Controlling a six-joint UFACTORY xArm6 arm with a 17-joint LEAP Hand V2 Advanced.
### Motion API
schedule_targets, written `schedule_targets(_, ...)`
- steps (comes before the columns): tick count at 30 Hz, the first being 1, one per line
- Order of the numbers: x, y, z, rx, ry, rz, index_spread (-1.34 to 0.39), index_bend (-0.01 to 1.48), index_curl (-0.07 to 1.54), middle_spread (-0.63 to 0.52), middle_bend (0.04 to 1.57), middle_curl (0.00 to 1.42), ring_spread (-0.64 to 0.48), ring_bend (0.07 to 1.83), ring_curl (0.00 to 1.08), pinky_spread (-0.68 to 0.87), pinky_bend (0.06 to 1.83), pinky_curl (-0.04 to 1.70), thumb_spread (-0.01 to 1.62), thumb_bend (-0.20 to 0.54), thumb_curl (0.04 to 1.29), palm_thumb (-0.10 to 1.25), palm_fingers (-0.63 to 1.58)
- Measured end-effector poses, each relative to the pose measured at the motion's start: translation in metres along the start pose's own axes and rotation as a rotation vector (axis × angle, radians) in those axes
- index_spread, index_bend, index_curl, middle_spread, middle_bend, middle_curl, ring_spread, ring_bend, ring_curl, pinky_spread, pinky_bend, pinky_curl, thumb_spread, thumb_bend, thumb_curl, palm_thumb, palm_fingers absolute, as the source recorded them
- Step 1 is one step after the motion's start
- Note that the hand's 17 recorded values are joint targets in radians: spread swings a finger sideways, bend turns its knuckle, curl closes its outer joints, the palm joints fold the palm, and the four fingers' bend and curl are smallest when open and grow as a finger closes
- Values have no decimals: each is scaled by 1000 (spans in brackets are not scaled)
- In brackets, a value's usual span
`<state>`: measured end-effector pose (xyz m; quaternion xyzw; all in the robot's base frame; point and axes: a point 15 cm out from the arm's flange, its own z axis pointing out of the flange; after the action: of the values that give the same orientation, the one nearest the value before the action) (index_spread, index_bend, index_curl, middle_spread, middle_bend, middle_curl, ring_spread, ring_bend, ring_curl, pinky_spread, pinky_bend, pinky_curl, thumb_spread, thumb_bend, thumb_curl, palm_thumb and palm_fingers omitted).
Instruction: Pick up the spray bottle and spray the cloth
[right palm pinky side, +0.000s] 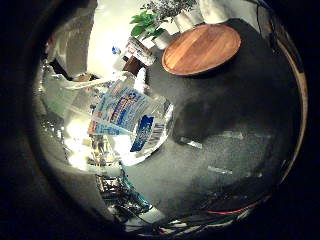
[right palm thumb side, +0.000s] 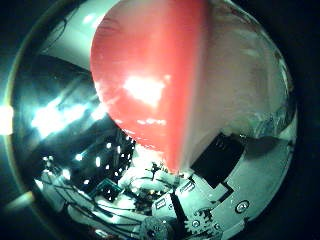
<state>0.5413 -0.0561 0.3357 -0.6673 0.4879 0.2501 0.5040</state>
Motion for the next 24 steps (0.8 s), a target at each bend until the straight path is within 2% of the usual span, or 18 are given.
schedule_targets(8, -16, -1, 8, -30, 7, 7, -335, 987, 909, -244, 1123, 983, -270, 1295, 807, -324, 1069, 1212, 1208, -10, 406, 913, 1048)
schedule_targets(17, -38, 5, 15, -106, 33, 85, -293, 1074, 901, -241, 1161, 1004, -265, 1302, 850, -293, 1033, 1363, 1207, -13, 442, 937, 1069)
schedule_targets(24, -58, 19, 22, -219, 80, 166, -277, 1110, 882, -233, 1172, 1003, -267, 1301, 872, -279, 1028, 1427, 1214, -12, 454, 939, 1075)
